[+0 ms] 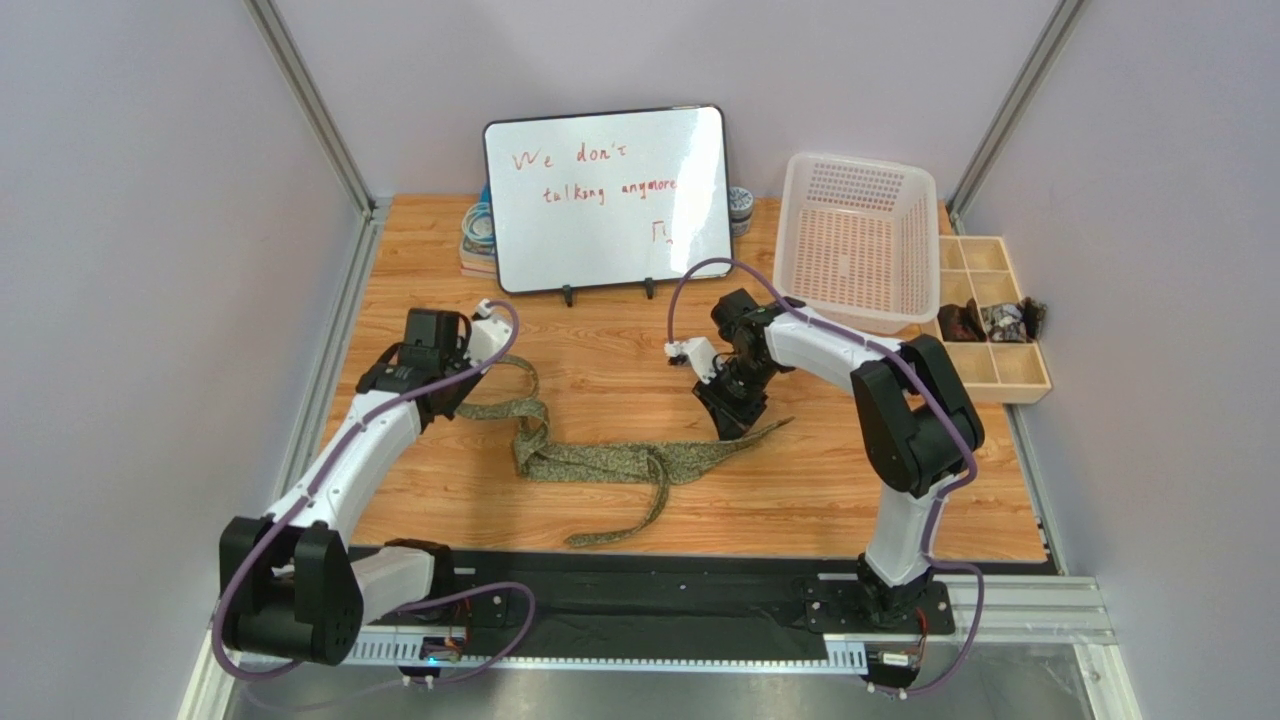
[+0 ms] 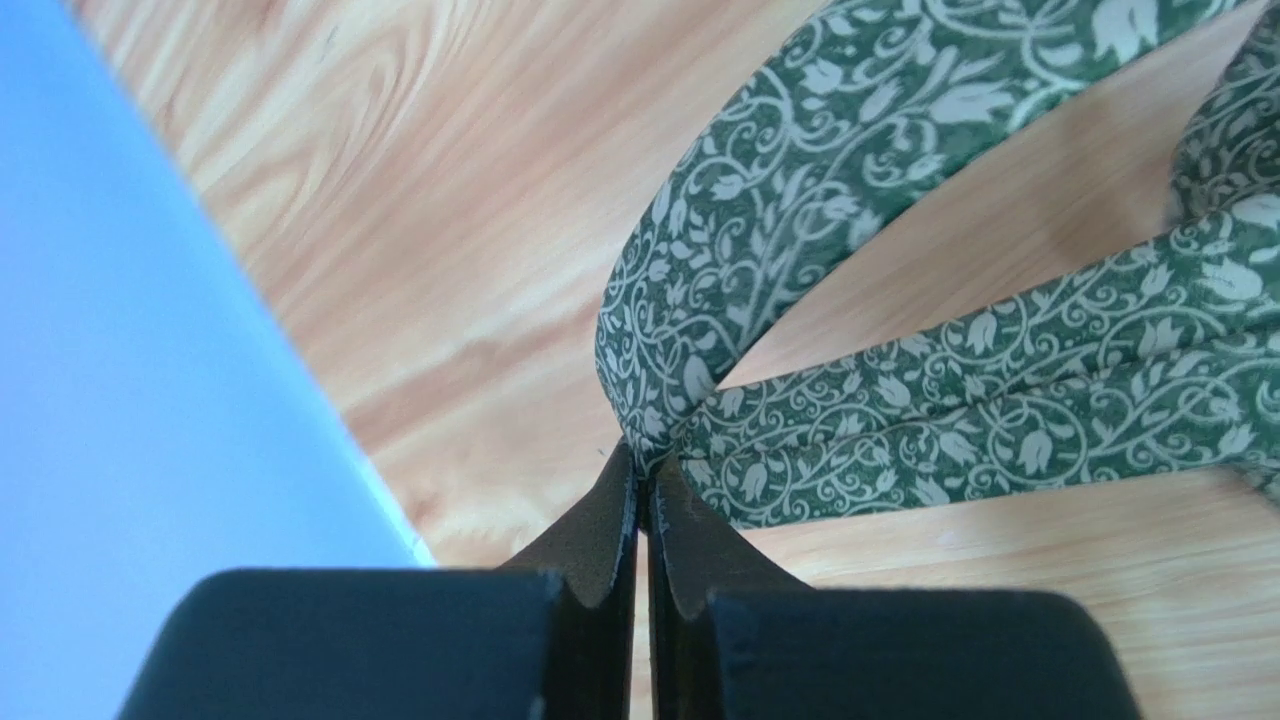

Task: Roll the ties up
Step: Flatten out the tie at the center of the board.

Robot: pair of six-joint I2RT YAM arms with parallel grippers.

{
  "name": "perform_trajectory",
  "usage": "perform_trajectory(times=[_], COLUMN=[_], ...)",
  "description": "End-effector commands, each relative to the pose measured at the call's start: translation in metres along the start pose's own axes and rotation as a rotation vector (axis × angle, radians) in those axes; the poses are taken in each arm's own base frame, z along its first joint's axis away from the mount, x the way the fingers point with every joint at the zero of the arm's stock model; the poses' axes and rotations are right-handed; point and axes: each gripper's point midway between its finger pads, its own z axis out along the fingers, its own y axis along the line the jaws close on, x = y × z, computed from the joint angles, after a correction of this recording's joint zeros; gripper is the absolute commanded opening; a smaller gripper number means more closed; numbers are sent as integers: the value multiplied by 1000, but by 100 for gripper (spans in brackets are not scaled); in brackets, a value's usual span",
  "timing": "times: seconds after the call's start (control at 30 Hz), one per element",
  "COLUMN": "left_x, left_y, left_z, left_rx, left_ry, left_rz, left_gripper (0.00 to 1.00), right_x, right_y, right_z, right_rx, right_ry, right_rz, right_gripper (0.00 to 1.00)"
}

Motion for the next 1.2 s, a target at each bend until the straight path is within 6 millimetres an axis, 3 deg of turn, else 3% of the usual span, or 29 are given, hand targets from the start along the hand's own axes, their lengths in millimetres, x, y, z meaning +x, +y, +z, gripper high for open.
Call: perform_trajectory(times=[0.0,0.13,0.2,0.27,0.4,0.47,0.53,0.6,0.7,0.9,1.07,1.17], left_x=[45,76,87,94,106,105,99,82,59,49,55,60], left_y=[39,56,65,66,72,74,71,55,38,18,13,-2], left_z=[-15,-20,-24,-24,-24,-26,-37,-47,-57,-60,-56,-52], left_rx=[-209,-270,-297,-292,-291,-264,-210,-121,-46,25,38,82], left_ry=[121,193,208,211,204,175,151,64,-61,-133,-112,-112], left_rz=[105,137,143,207,239,201,152,113,57,-56,-116,-124], left_gripper=[0,0,0,0,23,29,40,53,63,67,68,66], right_x=[-8,-27,-37,-42,-44,-42,-35,-29,-23,-30,-45,-50], right_y=[-8,13,29,44,71,83,98,111,123,117,108,102], right_z=[-33,-61,-71,-77,-76,-74,-65,-53,-33,15,31,36], right_rx=[66,26,-31,-79,-122,-149,-169,-182,-173,-156,-118,-79], right_ry=[-8,-82,-121,-146,-134,-118,-72,-22,18,96,98,94], right_rz=[-18,2,13,31,10,8,-13,-42,-68,-14,93,149], right_gripper=[7,18,34,42,47,49,50,50,50,50,49,48])
